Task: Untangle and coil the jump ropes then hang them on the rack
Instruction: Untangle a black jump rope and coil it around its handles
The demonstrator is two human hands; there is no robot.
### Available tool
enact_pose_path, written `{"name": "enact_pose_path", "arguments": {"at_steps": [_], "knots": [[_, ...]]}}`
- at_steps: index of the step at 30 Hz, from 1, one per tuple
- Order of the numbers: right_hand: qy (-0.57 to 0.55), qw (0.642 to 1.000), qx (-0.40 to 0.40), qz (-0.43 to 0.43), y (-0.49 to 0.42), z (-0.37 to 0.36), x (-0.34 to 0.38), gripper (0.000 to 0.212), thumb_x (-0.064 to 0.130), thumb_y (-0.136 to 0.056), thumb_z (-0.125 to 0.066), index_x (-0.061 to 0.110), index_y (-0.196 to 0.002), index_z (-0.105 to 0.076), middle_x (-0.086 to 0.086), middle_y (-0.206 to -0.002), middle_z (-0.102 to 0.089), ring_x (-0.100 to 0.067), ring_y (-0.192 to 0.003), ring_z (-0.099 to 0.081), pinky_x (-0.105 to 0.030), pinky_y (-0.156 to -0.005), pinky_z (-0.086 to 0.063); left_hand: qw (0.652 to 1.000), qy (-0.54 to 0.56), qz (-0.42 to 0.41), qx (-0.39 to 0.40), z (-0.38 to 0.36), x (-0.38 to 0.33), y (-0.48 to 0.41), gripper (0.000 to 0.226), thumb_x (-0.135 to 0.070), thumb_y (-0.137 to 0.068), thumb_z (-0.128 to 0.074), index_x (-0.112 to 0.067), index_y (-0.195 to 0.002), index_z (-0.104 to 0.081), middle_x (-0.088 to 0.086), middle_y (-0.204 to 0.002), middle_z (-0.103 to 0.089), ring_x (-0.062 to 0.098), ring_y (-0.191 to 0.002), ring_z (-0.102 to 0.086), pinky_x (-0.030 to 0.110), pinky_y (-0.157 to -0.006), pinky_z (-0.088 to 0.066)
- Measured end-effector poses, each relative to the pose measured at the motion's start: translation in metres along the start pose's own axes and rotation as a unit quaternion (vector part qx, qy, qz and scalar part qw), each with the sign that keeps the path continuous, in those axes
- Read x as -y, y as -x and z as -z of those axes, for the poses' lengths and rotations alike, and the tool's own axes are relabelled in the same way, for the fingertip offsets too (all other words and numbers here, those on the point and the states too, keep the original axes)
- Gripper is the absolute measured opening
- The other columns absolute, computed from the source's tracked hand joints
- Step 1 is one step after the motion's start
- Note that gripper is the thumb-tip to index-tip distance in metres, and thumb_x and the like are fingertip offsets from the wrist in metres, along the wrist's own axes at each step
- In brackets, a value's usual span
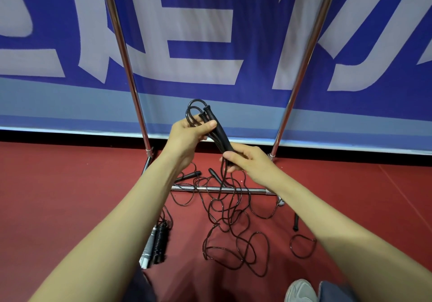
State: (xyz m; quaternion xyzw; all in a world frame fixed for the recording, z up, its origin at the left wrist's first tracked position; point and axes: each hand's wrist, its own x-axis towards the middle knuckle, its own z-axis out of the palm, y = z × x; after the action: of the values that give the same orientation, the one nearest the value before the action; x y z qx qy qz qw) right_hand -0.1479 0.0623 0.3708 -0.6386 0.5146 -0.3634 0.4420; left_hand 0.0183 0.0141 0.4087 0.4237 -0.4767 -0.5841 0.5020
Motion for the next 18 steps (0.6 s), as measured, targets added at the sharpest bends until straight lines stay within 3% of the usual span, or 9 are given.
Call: {"name": "enact_pose_path", "arguments": {"at_steps": [4,8,11,15,18], "knots": [[-0.032,0.999,0.033,0.0,0.001,0.0,0.006,0.031,0.015,-0.098,-0.054,0.03,-0.126,-0.054,-0.018,-0.113,-0.066,-0.004,-0.073,-0.066,-0.017,-0.079,-0.053,1.0,-0.002,0.019,0.024,0.006,-0.001,0.0,0.016,-0.002,-0.083,-0.069,-0.013,-0.078,-0.06,-0.003,-0.072,-0.065,0.006,-0.064,-0.061,0.022,-0.069,-0.042],[0.034,0.998,0.044,0.015,0.001,-0.002,0.004,0.028,0.021,-0.1,-0.051,0.033,-0.125,-0.052,-0.022,-0.105,-0.064,-0.01,-0.073,-0.061,-0.028,-0.076,-0.055,0.999,-0.017,0.021,0.02,0.008,-0.002,0.0,0.016,-0.003,-0.083,-0.069,-0.014,-0.077,-0.06,-0.002,-0.073,-0.066,0.009,-0.067,-0.062,0.024,-0.072,-0.044],[0.137,0.99,0.027,0.001,0.003,-0.009,0.005,0.034,0.039,-0.099,-0.048,0.037,-0.133,-0.046,0.003,-0.081,-0.055,-0.002,-0.065,-0.049,-0.023,-0.065,-0.042,1.0,-0.021,0.015,-0.003,0.004,-0.002,0.002,0.016,-0.003,-0.084,-0.069,-0.014,-0.077,-0.061,-0.002,-0.072,-0.066,0.009,-0.067,-0.062,0.022,-0.069,-0.044],[0.197,0.98,-0.026,0.002,0.001,-0.016,0.005,0.043,0.045,-0.098,-0.047,0.026,-0.136,-0.042,0.003,-0.095,-0.054,-0.013,-0.091,-0.051,-0.028,-0.074,-0.04,1.0,-0.013,-0.005,-0.026,-0.002,0.002,0.004,0.017,-0.003,-0.084,-0.07,-0.015,-0.076,-0.062,0.0,-0.075,-0.064,0.017,-0.075,-0.061,0.025,-0.072,-0.046],[0.252,0.967,-0.041,-0.004,-0.001,-0.02,0.004,0.033,0.038,-0.1,-0.044,0.016,-0.124,-0.044,0.002,-0.084,-0.05,-0.012,-0.075,-0.047,-0.028,-0.062,-0.035,0.999,-0.023,-0.019,-0.026,-0.006,0.003,0.005,0.015,-0.003,-0.084,-0.069,-0.014,-0.077,-0.063,0.0,-0.074,-0.064,0.017,-0.076,-0.061,0.026,-0.072,-0.047]]}}
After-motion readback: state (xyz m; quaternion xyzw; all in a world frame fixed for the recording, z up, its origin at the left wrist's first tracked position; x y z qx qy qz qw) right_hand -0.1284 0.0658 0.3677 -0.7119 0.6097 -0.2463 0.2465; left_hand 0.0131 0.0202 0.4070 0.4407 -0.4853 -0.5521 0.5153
